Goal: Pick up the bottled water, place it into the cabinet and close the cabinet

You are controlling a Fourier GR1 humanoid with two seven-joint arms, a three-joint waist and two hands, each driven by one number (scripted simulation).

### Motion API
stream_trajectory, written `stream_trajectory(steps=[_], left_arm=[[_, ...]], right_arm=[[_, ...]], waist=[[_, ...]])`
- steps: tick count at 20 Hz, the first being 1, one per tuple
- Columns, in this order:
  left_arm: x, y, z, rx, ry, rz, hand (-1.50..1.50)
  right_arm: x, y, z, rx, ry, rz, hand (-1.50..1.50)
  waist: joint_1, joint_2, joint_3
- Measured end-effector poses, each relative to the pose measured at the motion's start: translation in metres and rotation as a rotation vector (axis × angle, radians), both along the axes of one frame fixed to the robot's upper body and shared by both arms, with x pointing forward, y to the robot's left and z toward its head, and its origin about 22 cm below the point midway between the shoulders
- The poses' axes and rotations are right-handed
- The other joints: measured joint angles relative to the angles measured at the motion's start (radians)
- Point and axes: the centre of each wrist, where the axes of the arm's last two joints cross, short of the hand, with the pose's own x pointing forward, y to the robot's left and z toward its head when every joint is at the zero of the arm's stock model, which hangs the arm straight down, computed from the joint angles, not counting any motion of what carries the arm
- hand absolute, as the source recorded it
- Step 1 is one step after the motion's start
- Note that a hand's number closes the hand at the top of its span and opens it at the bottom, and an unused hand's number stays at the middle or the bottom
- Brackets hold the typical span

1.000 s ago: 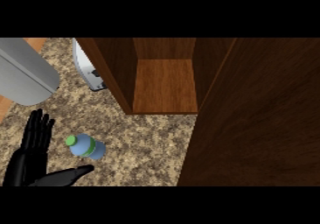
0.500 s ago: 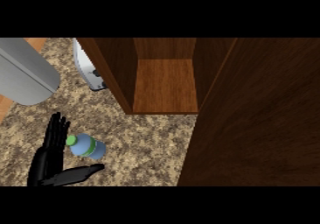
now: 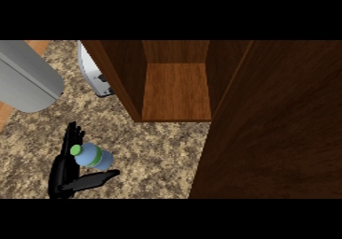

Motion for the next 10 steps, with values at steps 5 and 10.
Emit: stream_trajectory(steps=[5,10], left_arm=[[-0.004,-0.003,-0.021,0.006,0.004,0.017,-1.50],[-0.005,-0.005,-0.037,-0.004,0.001,0.036,-1.50]], right_arm=[[-0.002,0.003,0.000,0.004,0.003,0.010,-1.50],[-0.002,0.004,-0.001,-0.002,0.001,0.010,-1.50]], waist=[[0.001,0.000,0.000],[0.001,0.000,0.000]])
